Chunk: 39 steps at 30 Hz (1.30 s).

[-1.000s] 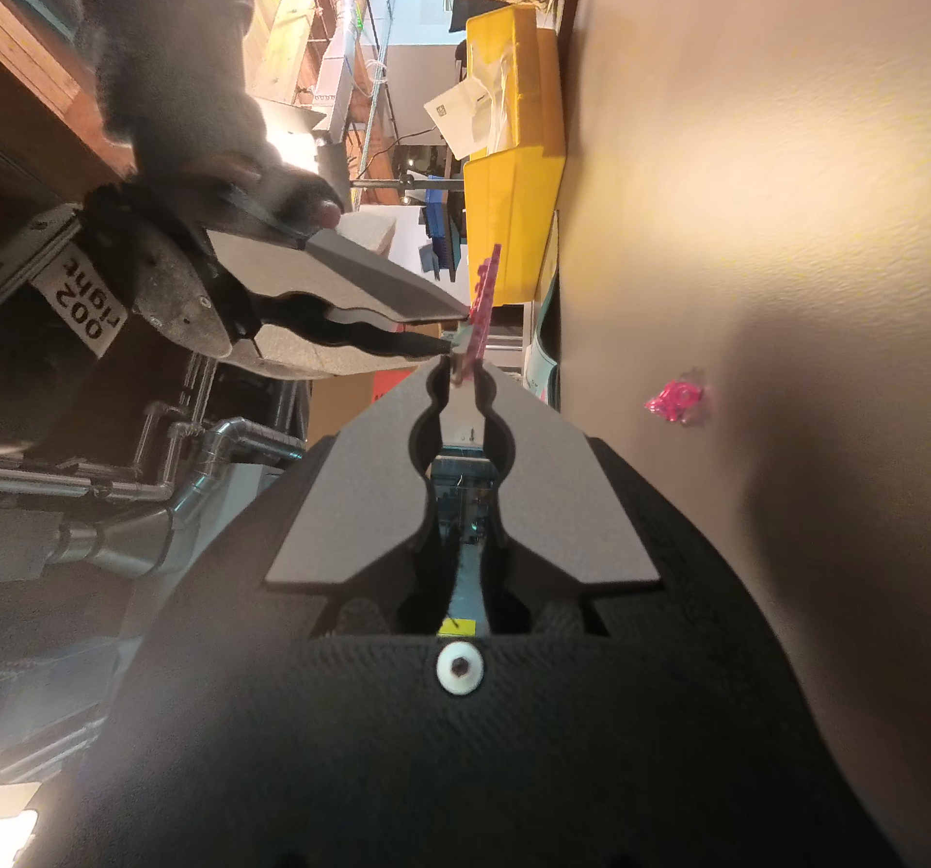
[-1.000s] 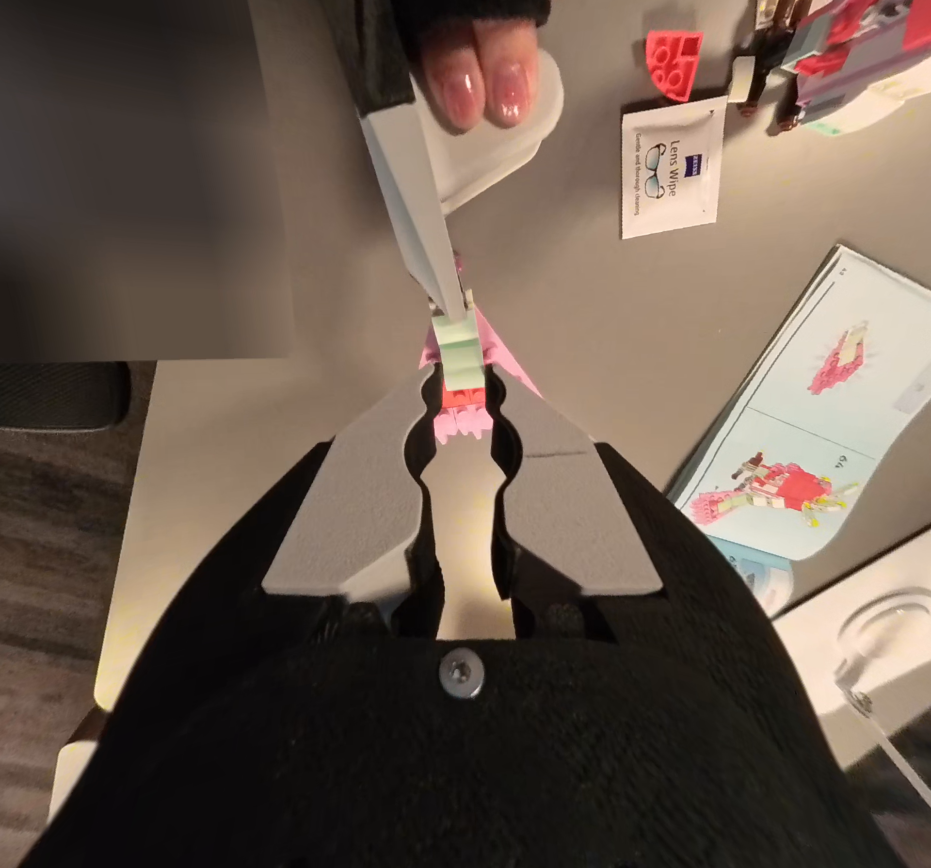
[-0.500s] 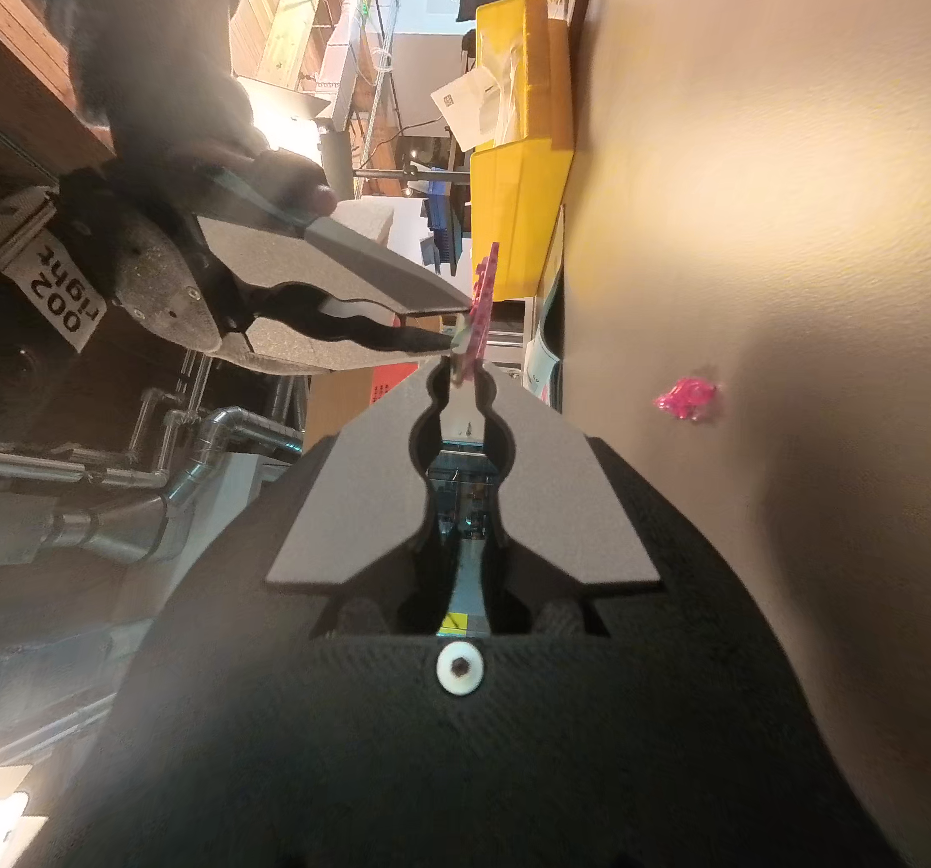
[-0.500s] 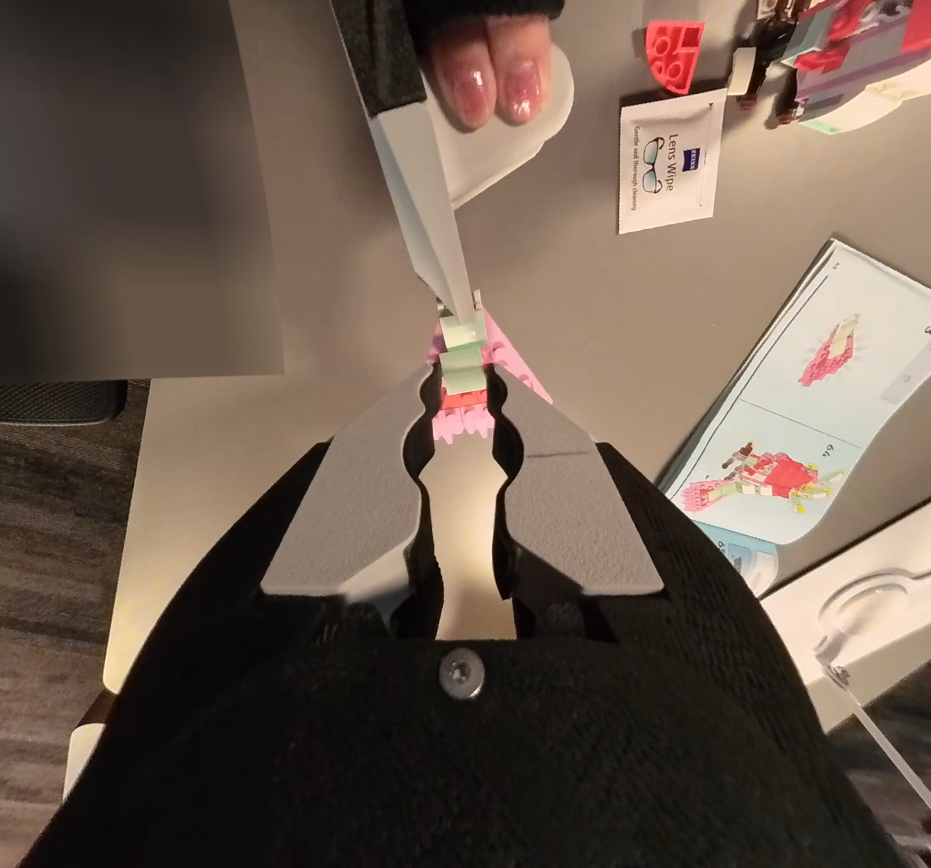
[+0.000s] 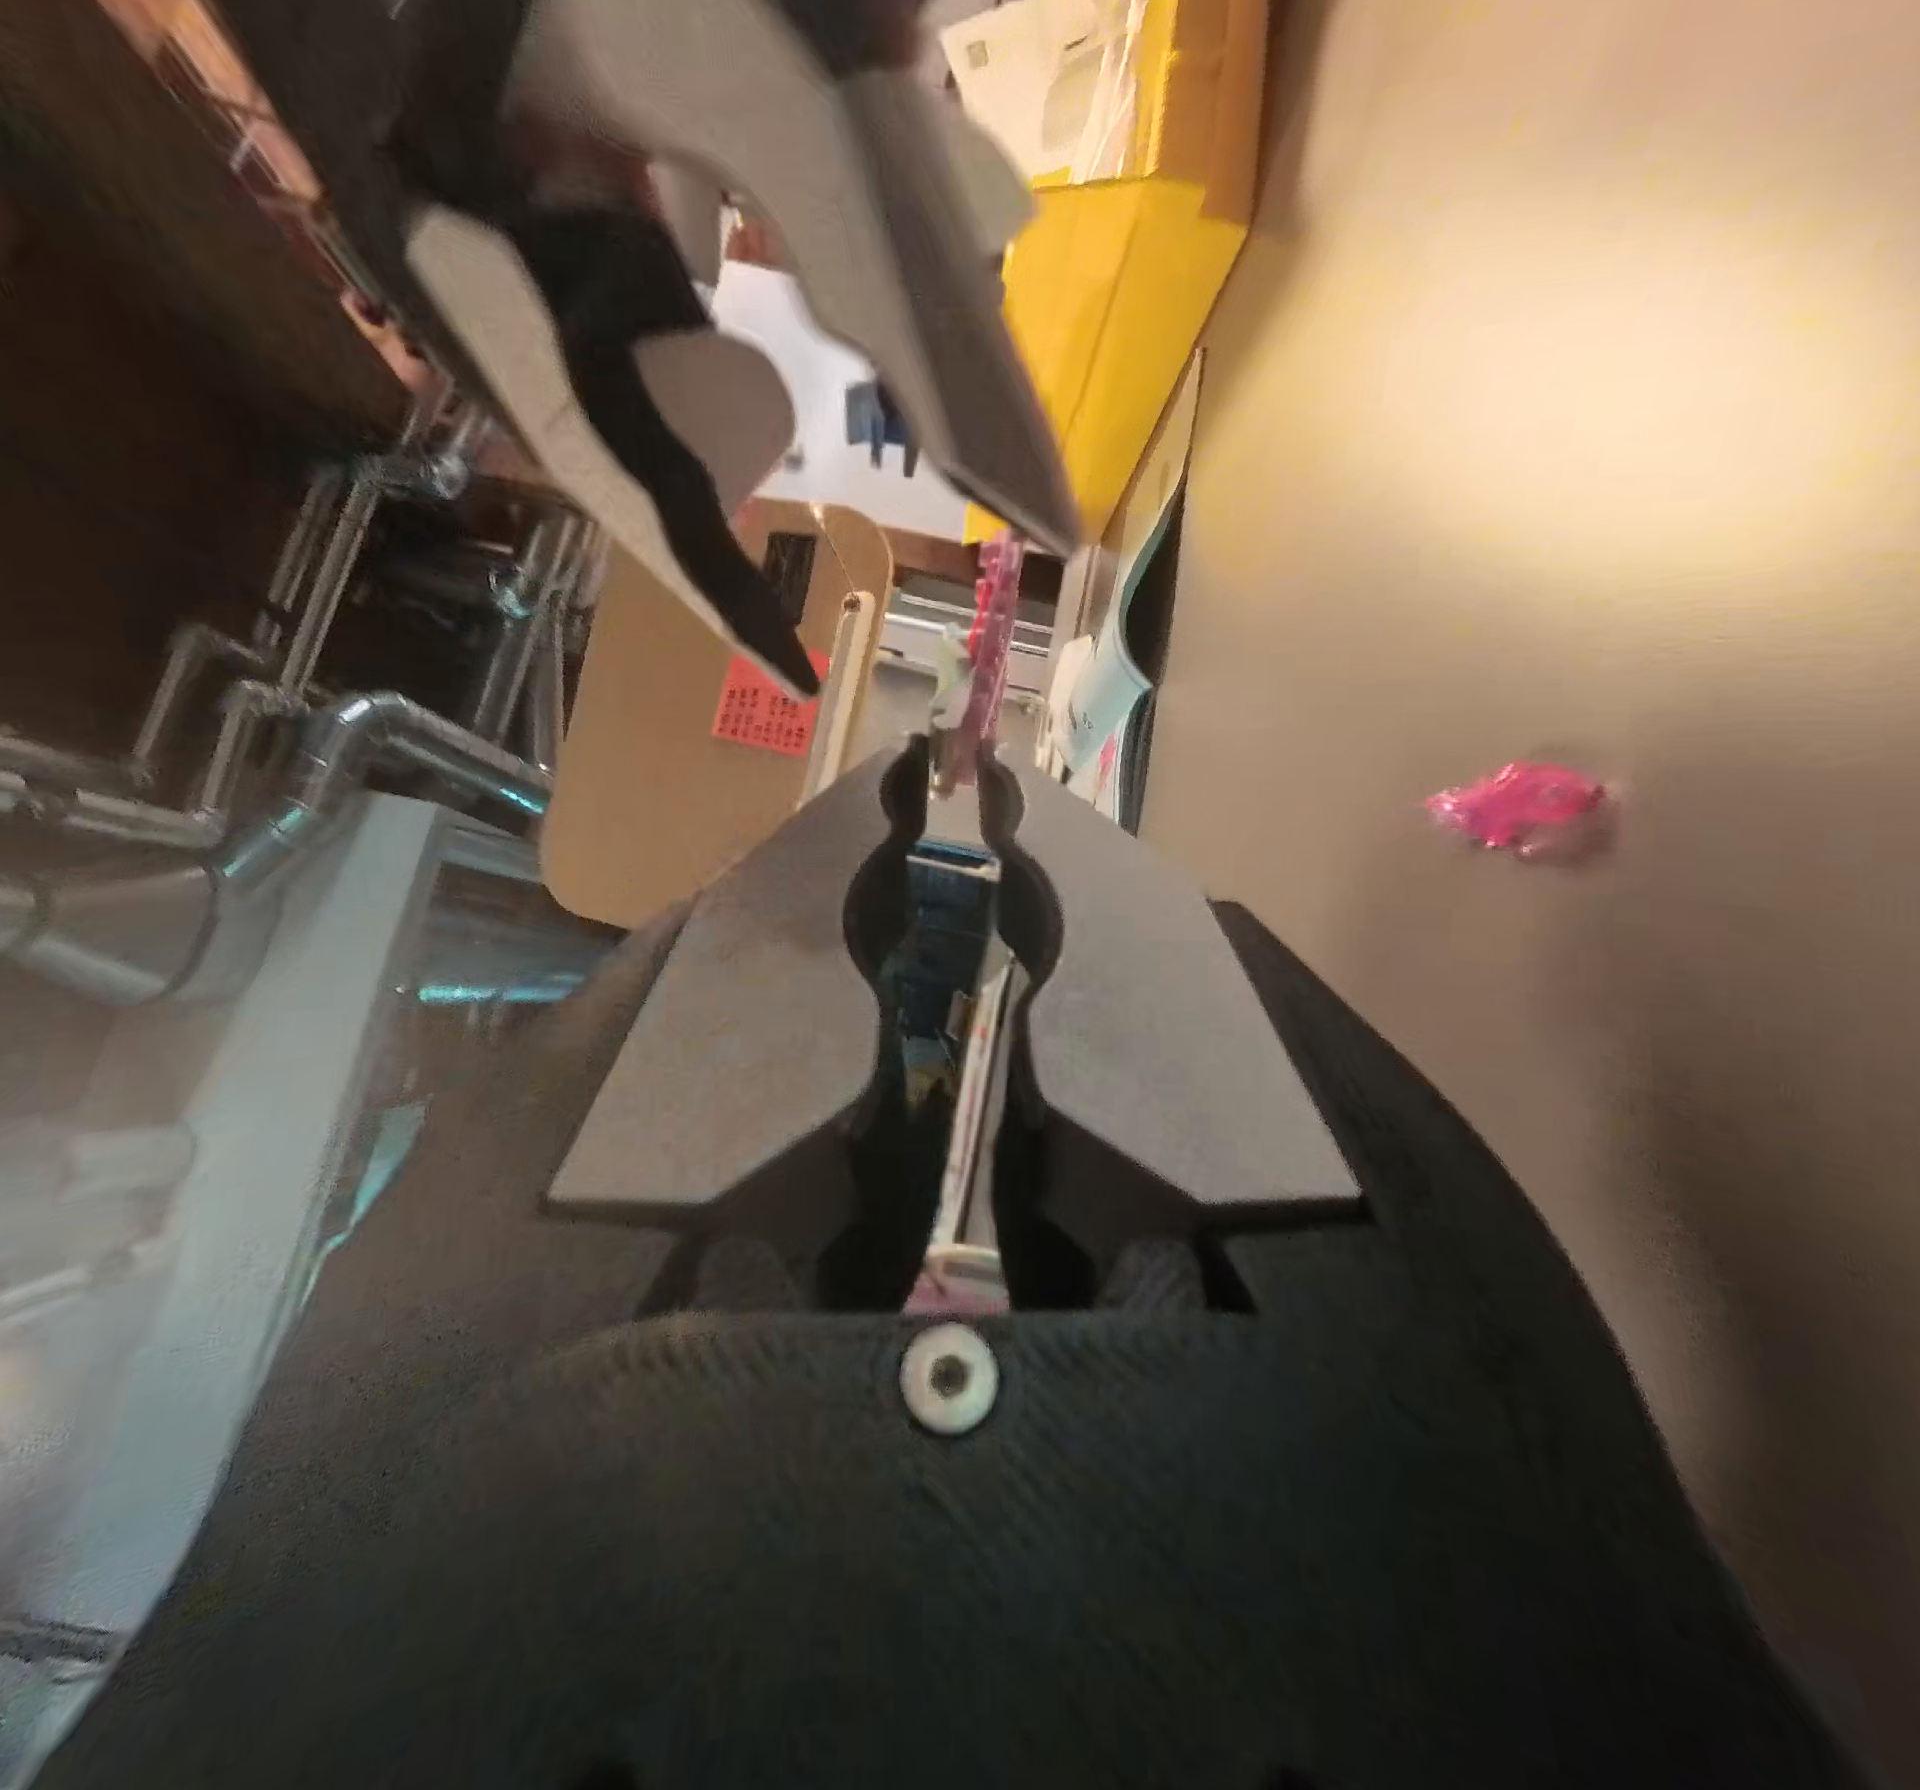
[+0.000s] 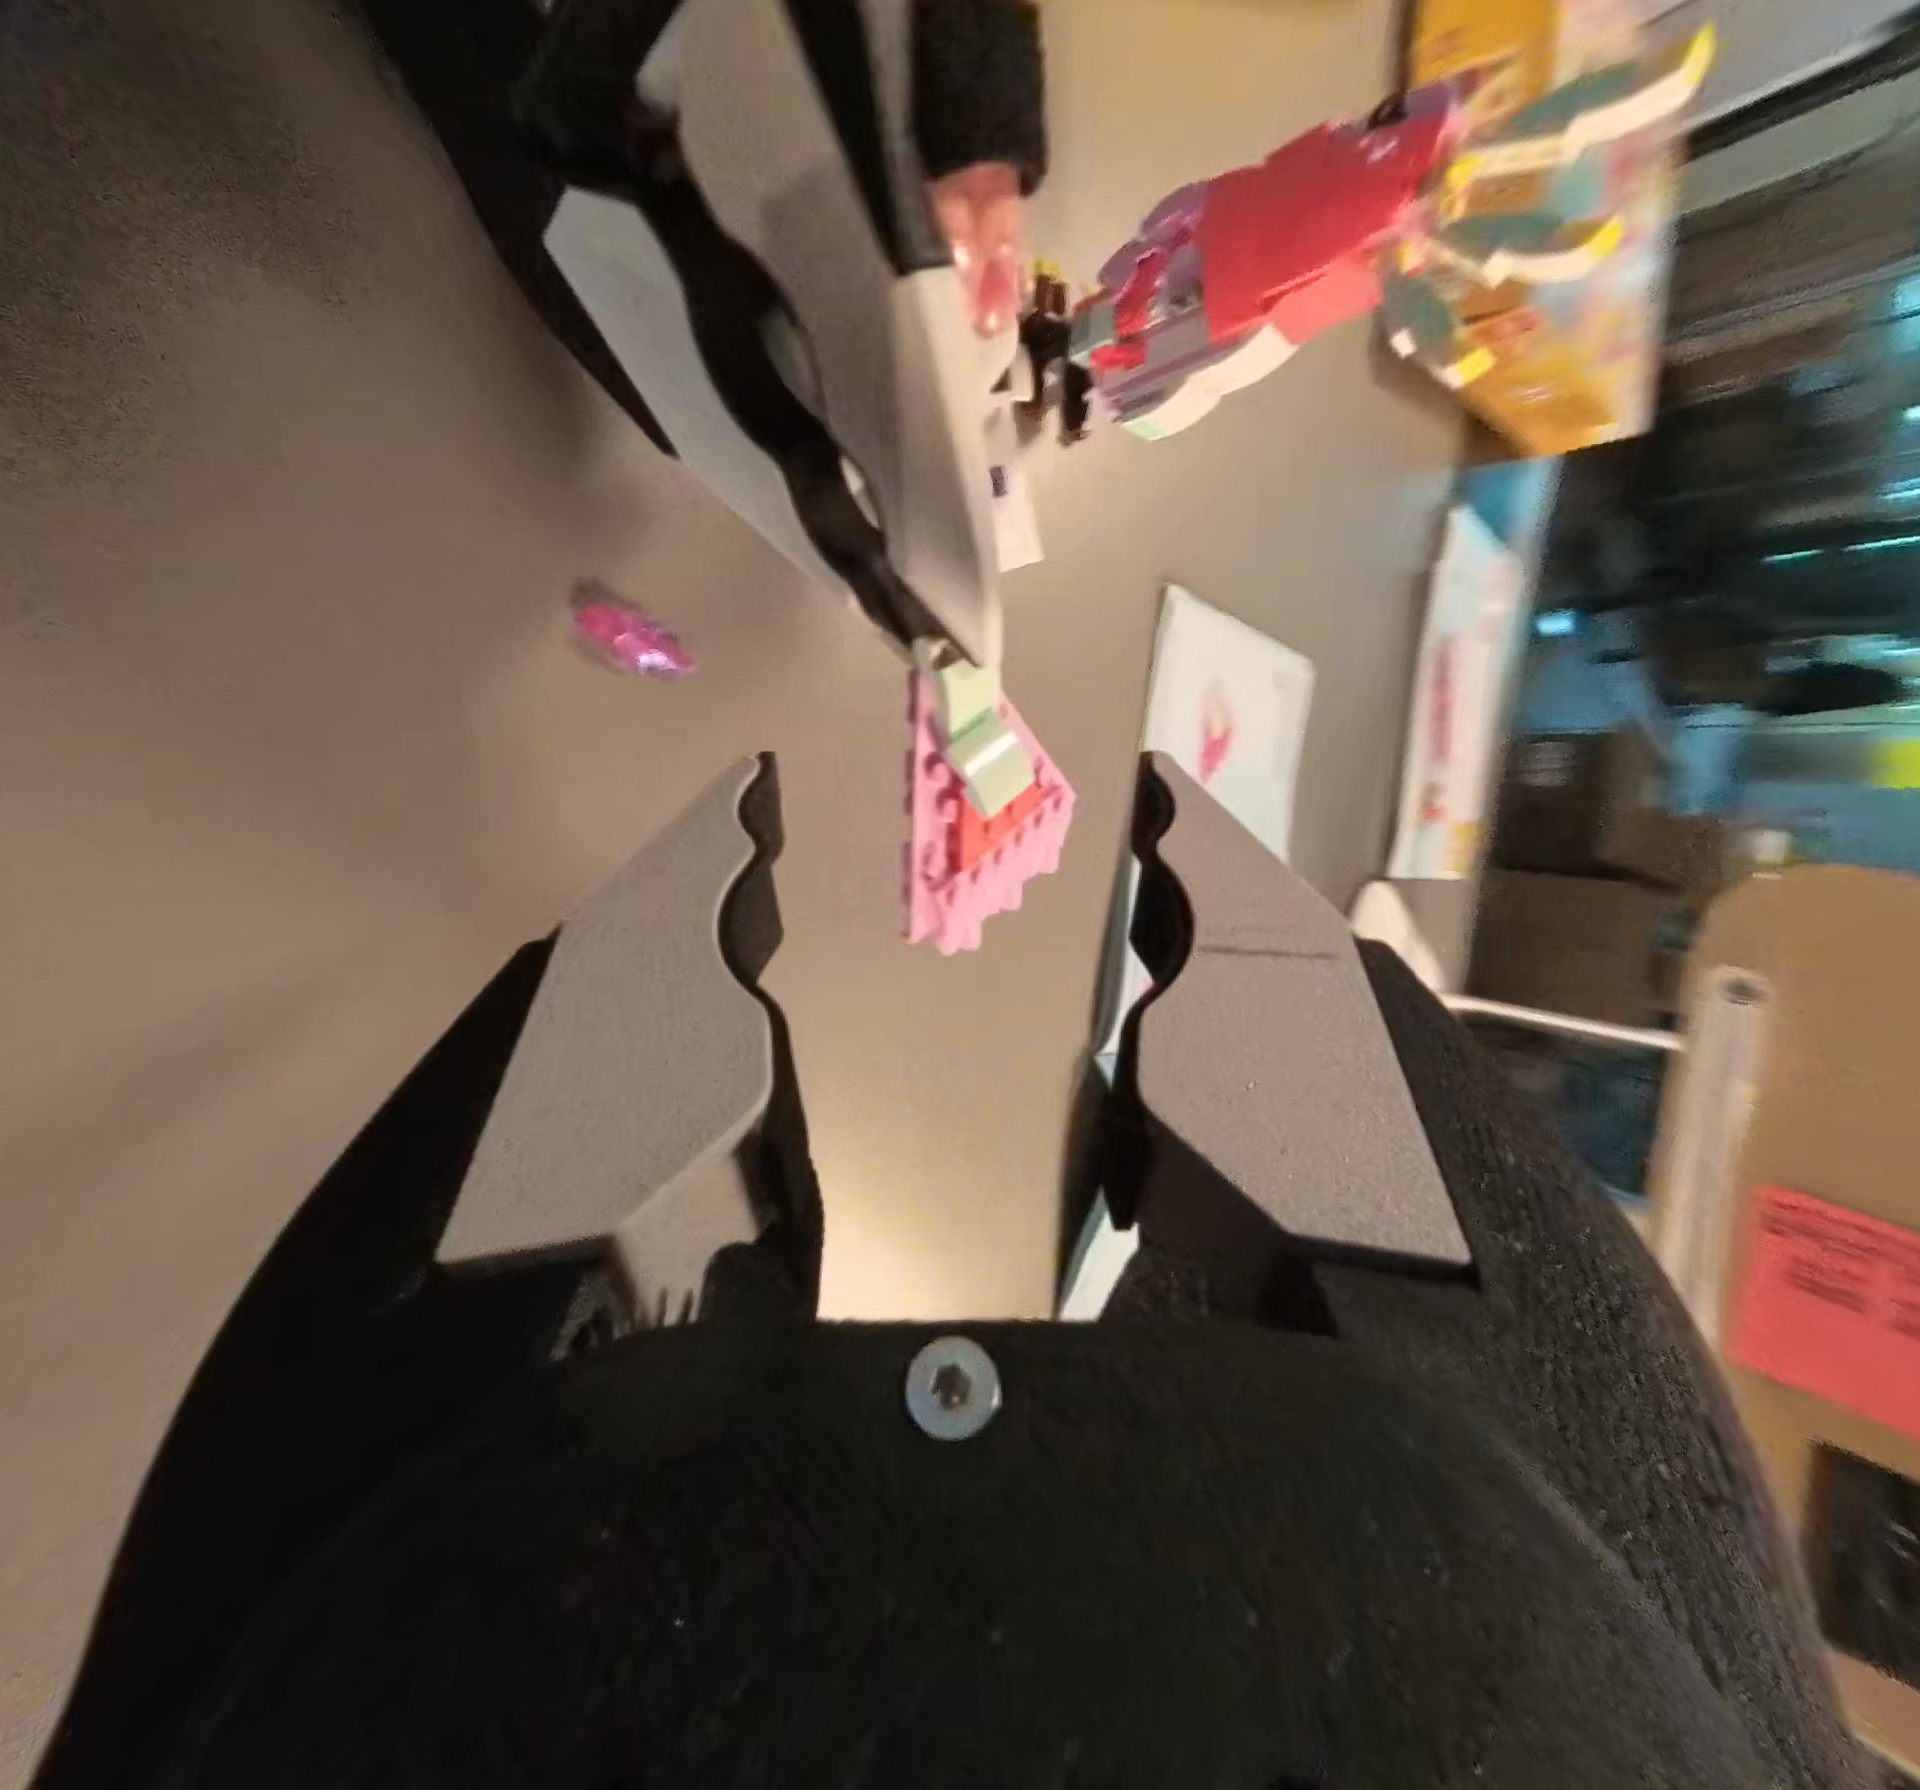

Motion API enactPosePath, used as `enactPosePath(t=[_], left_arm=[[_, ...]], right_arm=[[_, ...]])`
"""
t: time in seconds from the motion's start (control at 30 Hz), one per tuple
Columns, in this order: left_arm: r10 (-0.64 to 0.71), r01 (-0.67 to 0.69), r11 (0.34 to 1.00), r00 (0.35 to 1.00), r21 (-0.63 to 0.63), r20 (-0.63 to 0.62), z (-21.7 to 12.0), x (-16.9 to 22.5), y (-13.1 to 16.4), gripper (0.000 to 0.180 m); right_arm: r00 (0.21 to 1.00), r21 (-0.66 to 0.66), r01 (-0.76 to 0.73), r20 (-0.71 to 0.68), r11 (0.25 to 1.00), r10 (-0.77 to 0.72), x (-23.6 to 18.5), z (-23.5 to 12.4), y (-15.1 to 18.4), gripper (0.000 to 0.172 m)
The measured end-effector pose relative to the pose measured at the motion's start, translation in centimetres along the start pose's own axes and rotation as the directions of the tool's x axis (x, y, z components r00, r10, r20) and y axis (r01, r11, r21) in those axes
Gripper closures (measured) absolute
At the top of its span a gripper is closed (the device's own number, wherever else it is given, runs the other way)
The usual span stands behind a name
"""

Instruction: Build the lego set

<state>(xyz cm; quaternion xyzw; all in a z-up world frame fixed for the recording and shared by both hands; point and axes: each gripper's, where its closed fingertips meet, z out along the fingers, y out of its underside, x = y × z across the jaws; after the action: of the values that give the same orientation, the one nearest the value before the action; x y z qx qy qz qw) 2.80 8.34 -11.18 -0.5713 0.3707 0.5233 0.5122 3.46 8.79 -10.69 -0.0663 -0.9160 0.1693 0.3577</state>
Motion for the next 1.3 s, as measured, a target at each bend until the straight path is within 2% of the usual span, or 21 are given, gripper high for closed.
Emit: enactPosePath(t=[0.1,0.2,0.3,0.5,0.8,1.1,1.3], left_arm=[[-0.026,0.026,1.0,1.0,-0.003,-0.004,0.0,-0.1,0.1,0.172],[-0.034,0.034,0.999,0.999,-0.001,-0.008,0.0,0.0,0.0,0.172],[-0.042,0.042,0.999,0.999,0.001,-0.014,0.0,0.1,-0.2,0.172],[-0.054,0.054,0.999,0.998,-0.004,-0.02,0.0,0.1,0.0,0.172],[-0.057,0.056,0.998,0.998,-0.013,-0.037,0.1,0.4,0.1,0.172],[-0.062,0.061,0.998,0.997,-0.017,-0.05,0.1,0.6,0.0,0.172],[-0.093,0.092,0.996,0.994,-0.016,-0.053,0.2,0.5,0.1,0.172]], right_arm=[[0.988,-0.012,0.068,-0.141,0.998,-0.07,-1.4,1.1,0.2,0.108],[0.945,-0.034,0.113,-0.304,0.993,-0.118,-0.6,1.7,0.2,0.109],[0.872,-0.124,0.206,-0.427,0.971,-0.239,0.1,1.8,0.9,0.123],[0.819,-0.195,0.272,-0.468,0.942,-0.333,0.0,2.4,1.2,0.135],[0.787,-0.211,0.248,-0.525,0.946,-0.323,0.9,2.4,1.1,0.158],[0.806,-0.182,0.16,-0.543,0.97,-0.235,0.9,2.4,1.1,0.162],[0.872,-0.057,-0.019,-0.489,0.998,-0.012,0.7,2.4,1.0,0.159]])
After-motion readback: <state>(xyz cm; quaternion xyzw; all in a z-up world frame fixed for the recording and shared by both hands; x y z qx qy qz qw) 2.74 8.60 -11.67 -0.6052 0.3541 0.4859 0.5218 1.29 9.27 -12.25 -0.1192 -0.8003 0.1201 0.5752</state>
